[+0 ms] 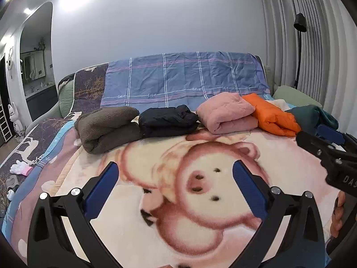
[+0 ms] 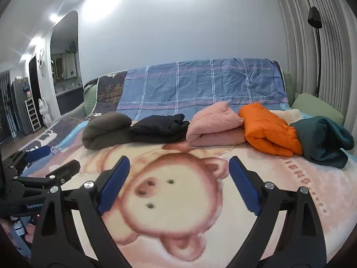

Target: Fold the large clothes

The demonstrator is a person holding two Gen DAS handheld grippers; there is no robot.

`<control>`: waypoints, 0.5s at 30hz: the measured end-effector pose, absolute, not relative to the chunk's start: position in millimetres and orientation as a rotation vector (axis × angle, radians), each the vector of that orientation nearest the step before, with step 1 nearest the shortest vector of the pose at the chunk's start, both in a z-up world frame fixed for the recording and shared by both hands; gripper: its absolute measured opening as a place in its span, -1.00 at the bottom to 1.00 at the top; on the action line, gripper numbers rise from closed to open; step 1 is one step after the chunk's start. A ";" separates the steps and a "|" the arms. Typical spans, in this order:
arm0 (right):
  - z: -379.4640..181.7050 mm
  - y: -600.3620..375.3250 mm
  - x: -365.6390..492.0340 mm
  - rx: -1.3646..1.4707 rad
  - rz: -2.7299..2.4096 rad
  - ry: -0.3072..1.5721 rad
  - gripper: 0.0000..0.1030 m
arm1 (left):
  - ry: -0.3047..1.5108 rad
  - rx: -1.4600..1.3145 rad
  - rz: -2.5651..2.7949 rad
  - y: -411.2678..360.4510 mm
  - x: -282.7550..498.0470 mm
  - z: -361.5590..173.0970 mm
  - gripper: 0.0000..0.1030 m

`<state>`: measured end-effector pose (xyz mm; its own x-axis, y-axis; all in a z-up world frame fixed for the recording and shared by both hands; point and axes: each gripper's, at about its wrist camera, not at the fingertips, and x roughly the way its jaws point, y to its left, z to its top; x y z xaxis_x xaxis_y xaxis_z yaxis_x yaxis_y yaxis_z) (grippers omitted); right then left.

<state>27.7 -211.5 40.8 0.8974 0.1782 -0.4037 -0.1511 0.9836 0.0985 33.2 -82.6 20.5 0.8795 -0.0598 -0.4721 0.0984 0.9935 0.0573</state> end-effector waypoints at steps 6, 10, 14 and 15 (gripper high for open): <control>37.7 -207.1 25.3 0.048 0.164 0.436 0.80 | 0.485 0.095 -0.069 -85.2 30.7 15.3 0.97; 36.1 -205.5 25.8 0.042 0.161 0.438 0.81 | 0.477 0.106 -0.064 -85.2 30.9 13.7 0.97; 33.4 -205.8 28.0 0.044 0.160 0.448 0.81 | 0.473 0.129 -0.057 -88.3 31.5 12.0 0.97; 33.4 -206.0 28.3 0.044 0.160 0.450 0.81 | 0.477 0.129 -0.056 -88.6 32.6 11.9 0.97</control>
<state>28.3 -206.0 33.4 0.8882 0.1634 -0.4294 -0.1441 0.9865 0.0772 32.6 -88.6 11.9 0.8869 -0.0232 -0.4614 0.0833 0.9904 0.1103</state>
